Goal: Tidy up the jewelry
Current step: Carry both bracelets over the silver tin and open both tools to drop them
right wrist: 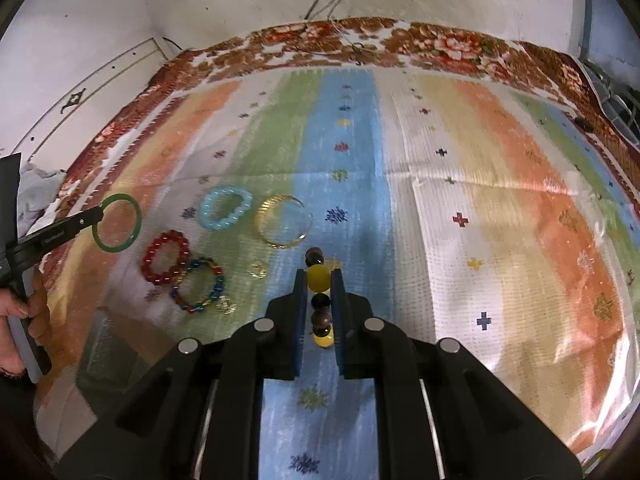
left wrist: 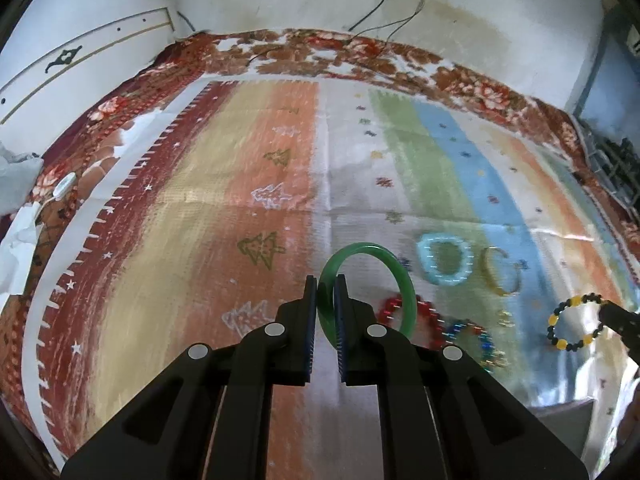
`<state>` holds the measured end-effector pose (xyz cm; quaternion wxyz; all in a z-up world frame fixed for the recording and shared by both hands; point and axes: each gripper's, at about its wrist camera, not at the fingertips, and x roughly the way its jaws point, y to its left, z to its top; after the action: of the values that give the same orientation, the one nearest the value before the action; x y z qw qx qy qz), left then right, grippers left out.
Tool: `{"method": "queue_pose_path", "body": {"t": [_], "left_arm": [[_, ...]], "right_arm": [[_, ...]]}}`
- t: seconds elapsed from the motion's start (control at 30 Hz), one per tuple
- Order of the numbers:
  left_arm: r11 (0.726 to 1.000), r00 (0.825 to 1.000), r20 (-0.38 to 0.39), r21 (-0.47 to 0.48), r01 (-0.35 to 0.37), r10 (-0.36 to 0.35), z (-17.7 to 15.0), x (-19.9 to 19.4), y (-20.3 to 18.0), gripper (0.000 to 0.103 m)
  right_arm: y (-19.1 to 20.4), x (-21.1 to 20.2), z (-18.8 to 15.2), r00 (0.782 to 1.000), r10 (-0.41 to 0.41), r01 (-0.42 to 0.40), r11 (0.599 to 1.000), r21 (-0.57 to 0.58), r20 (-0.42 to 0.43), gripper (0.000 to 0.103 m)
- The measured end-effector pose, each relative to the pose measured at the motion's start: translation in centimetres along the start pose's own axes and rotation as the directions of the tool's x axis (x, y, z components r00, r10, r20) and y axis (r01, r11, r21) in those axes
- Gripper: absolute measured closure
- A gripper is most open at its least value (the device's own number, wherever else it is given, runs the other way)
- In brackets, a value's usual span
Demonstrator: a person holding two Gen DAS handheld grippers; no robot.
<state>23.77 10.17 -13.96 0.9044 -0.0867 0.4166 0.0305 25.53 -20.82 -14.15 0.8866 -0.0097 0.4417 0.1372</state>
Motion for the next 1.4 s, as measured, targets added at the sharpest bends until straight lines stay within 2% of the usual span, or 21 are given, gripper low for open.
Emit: {"method": "queue_pose_path", "body": {"t": [0.27, 0.47, 0.57, 0.73, 0.9, 0.97, 1.13, 1.4], "left_arm": [[0.998, 0.997, 0.066, 0.042, 0.047, -0.05, 0.0, -5.8, -2.2, 0.095], [0.993, 0.993, 0.077, 0.082, 0.082, -0.089, -1.2, -8.5, -4.2, 0.095], [0.992, 0.993, 0.062, 0.081, 0.099, -0.104, -1.9, -8.8, -4.8, 0.095], [0.986, 0.99, 0.041, 0.104, 0.129, -0.134, -3.7, -9.7, -6.1, 0.095], [0.985, 0.989, 0.021, 0.085, 0.147, -0.15, -5.5, -10.3, -6.4, 0.095], [0.982, 0.986, 0.011, 0.086, 0.167, -0.168, -5.9, -10.4, -6.8, 0.095], [0.976, 0.982, -0.021, 0.105, 0.191, -0.19, -7.0, -10.4, -7.7, 0.095], [0.971, 0.978, -0.078, 0.127, 0.201, -0.192, -8.8, -9.1, -8.8, 0.094]], "right_arm": [[1.2, -3.7, -0.3, 0.999, 0.015, -0.015, 1.0, -0.012, 0.042, 0.09], [2.7, -6.1, -0.8, 0.996, 0.047, -0.045, 0.999, -0.03, 0.07, 0.09], [3.5, -7.2, -1.0, 0.994, 0.08, -0.079, 0.997, -0.015, 0.08, 0.09], [5.5, -8.9, -2.0, 0.988, 0.124, -0.119, 0.991, -0.054, 0.088, 0.09], [6.5, -9.8, -3.5, 0.974, 0.22, -0.218, 0.975, -0.047, 0.048, 0.09], [7.0, -10.1, -3.9, 0.979, 0.2, -0.197, 0.978, -0.066, 0.048, 0.09], [7.8, -10.7, -4.8, 0.978, 0.205, -0.202, 0.976, -0.085, 0.03, 0.09], [8.0, -8.7, -6.7, 0.98, 0.194, -0.196, 0.977, -0.083, -0.035, 0.09]]}}
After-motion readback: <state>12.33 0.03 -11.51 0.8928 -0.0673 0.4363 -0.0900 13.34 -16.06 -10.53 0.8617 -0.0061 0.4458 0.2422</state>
